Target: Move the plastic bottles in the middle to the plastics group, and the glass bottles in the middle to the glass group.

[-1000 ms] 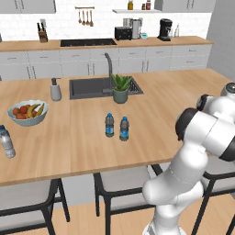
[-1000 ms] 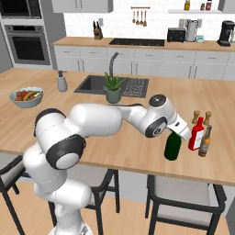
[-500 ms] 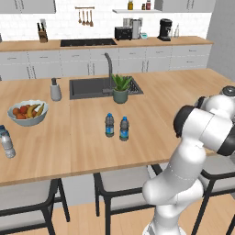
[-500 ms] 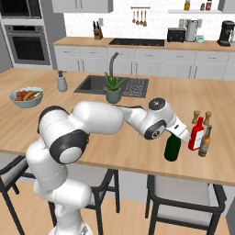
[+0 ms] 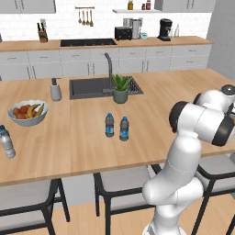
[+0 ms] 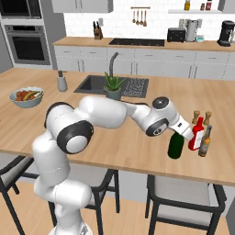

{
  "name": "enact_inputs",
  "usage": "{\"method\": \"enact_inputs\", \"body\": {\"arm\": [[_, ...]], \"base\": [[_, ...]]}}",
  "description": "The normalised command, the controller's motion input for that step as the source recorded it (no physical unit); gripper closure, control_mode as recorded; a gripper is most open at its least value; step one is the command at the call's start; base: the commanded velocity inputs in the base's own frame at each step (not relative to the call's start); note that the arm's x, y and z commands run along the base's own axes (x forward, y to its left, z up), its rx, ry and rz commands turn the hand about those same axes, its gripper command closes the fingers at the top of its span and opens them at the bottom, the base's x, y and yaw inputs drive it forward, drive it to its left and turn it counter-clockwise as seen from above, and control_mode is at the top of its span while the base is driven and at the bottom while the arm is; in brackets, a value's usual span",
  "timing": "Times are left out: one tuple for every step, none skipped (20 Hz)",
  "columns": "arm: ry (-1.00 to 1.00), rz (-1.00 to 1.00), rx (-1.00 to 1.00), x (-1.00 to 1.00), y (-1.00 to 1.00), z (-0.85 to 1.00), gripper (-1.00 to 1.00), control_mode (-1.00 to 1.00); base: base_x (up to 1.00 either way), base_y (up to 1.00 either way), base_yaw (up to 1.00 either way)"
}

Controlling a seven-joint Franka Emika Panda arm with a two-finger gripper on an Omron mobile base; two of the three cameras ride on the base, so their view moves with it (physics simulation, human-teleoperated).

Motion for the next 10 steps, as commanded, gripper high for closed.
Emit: {"method": "enact_inputs", "body": {"arm": [[-0.01,0.00,0.00,0.00,-0.13,0.00,1.00,-1.00],[-0.01,0.00,0.00,0.00,-0.09,0.00,1.00,-1.00],[-0.01,0.00,0.00,0.00,-0.09,0.00,1.00,-1.00],[0.00,0.00,0.00,0.00,-0.08,0.00,1.00,-1.00],[-0.01,0.00,0.00,0.00,-0.04,0.00,1.00,-1.00],[0.00,0.00,0.00,0.00,0.00,0.00,1.00,-1.00],[-0.01,0.00,0.00,0.01,0.00,0.00,1.00,-1.00],[0.00,0.00,0.00,0.10,0.00,0.00,1.00,-1.00],[-0.03,0.00,0.00,0.09,0.00,0.00,1.00,-1.00],[-0.02,0.00,0.00,0.10,0.00,0.00,1.00,-1.00]], "base": [[0.00,0.00,0.00],[0.00,0.00,0.00],[0.00,0.00,0.00],[0.00,0.00,0.00],[0.00,0.00,0.00],[0.00,0.00,0.00],[0.00,0.00,0.00],[0.00,0.00,0.00],[0.00,0.00,0.00],[0.00,0.00,0.00]]}}
